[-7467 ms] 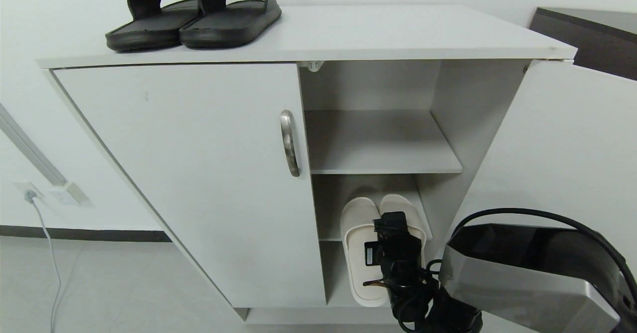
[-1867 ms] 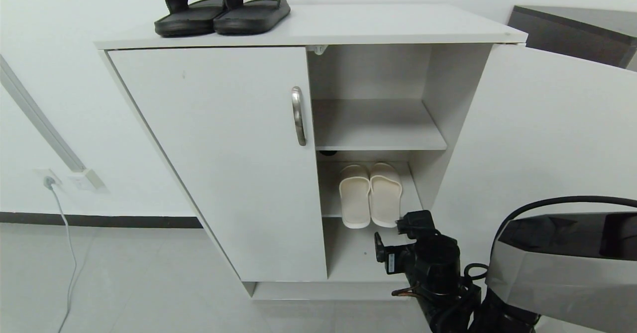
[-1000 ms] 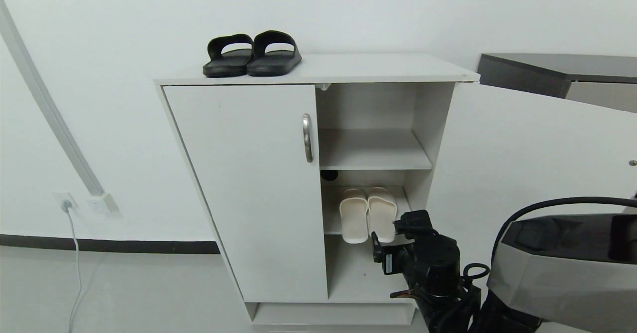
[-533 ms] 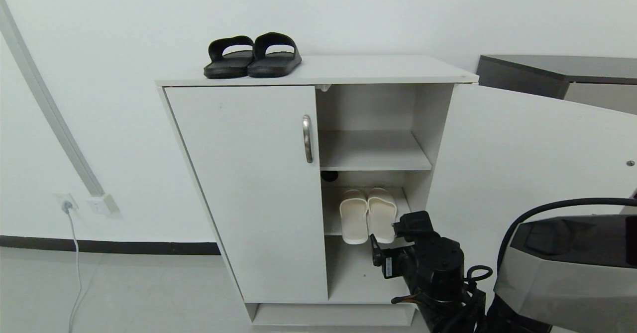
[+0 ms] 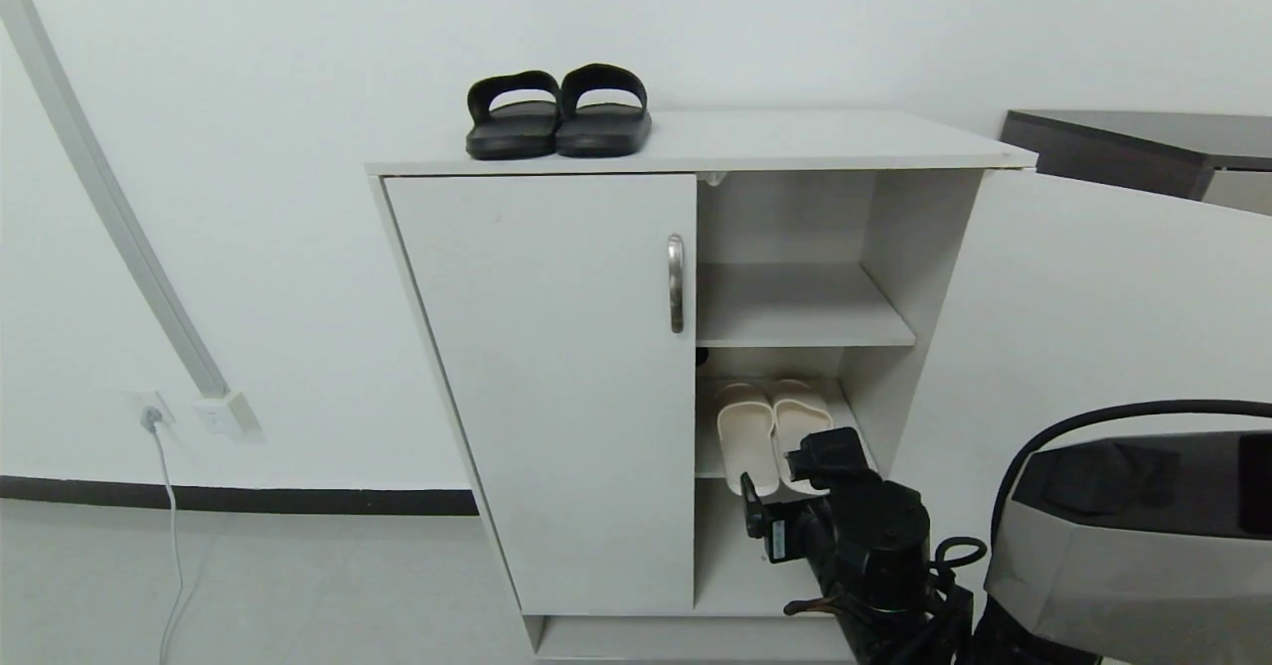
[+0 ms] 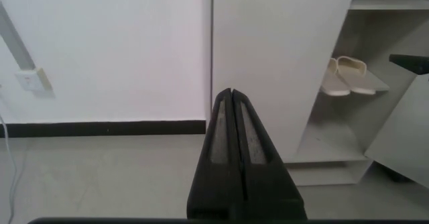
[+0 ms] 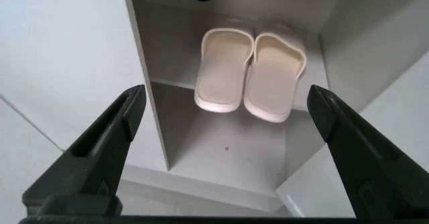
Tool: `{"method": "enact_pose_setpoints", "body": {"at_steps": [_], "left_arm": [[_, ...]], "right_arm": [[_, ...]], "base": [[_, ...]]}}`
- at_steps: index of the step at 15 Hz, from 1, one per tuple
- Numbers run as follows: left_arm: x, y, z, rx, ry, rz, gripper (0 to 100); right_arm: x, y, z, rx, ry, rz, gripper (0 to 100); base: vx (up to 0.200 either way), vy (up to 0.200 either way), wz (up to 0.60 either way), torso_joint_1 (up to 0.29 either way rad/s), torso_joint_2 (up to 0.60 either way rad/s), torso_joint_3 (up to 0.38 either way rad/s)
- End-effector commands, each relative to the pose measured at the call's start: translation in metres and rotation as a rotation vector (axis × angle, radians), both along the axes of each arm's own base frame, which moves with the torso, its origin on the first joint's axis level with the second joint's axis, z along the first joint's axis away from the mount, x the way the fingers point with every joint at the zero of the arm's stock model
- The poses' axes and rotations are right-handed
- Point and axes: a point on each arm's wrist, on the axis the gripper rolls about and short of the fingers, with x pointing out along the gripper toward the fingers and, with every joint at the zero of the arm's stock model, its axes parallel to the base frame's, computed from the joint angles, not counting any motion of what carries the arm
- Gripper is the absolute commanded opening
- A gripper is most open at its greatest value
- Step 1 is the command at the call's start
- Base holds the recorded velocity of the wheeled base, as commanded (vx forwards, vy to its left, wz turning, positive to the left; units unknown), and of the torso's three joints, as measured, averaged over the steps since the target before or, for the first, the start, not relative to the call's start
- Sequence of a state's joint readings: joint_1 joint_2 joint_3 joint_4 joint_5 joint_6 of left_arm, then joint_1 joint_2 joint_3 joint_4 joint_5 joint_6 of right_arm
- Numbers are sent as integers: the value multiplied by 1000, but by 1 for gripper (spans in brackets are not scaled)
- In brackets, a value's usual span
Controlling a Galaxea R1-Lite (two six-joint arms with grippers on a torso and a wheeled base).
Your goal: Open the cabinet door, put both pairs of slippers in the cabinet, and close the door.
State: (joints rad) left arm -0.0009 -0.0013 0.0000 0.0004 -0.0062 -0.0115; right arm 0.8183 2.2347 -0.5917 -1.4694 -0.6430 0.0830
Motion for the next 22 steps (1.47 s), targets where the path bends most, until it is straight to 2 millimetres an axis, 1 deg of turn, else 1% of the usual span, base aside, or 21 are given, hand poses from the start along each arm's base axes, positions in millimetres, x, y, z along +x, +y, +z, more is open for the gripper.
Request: {"method": "enact_pose_setpoints", "body": {"at_steps": [1,9,12,18,22], "left_arm": [[0,0,0,-1,1,-1,0],[0,0,0,-2,1,1,0],[0,0,0,-4,-1,1,0],[0,0,0,-5,-1,13,0],[0,0,0,-4,-1,16,0]], "right_arm": [[-1,1,-4,-9,7,6,100],[-1,2,-10,-20,18,9,100],[-1,2,-9,-12,10,9,100],[-2,-1,-6,25,-21,15,100],[0,-3,-9,5,-23,13,100]], "base": [[0,200,0,2,12,2],[0,200,0,3,1,4],[0,200,0,2,4,2],[0,0,0,0,0,0],[0,0,0,0,0,0]]}}
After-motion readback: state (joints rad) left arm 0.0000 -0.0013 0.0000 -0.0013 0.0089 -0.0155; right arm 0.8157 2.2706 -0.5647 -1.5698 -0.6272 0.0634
